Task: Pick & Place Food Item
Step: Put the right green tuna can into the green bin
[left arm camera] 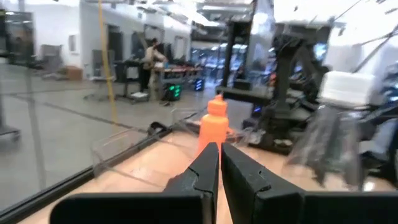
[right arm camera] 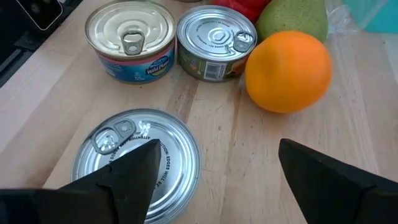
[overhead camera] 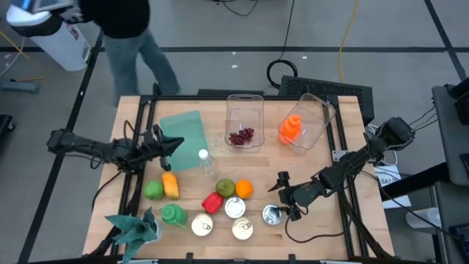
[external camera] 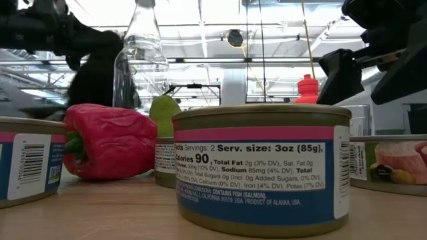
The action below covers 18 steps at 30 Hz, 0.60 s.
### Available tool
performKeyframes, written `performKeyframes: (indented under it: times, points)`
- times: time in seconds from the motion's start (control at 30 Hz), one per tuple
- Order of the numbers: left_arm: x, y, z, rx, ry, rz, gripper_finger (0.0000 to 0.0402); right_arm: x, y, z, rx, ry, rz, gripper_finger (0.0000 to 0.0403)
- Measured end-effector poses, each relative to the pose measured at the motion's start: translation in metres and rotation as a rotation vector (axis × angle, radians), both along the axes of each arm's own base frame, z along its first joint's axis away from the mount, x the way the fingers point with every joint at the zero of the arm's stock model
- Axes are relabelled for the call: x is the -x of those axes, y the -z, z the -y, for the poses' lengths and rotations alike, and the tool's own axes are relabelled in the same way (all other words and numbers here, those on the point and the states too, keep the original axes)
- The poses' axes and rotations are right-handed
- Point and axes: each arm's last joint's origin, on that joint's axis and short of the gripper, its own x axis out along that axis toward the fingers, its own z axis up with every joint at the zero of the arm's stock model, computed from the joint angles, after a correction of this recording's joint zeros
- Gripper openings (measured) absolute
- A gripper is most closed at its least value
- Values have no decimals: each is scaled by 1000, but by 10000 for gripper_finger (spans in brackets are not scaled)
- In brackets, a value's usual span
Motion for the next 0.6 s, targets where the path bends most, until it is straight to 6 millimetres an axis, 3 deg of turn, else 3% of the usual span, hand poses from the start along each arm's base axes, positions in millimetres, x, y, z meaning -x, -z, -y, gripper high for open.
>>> performKeyframes:
  times: [0.4, 0.6]
  points:
    - [-8, 2, 0, 3, -86, -64, 26, -5, -5, 3, 16, 76, 75, 314]
    - [-7, 4, -3, 34, -214, -69, 26, -32, -27, 27, -49, 198, 171, 314]
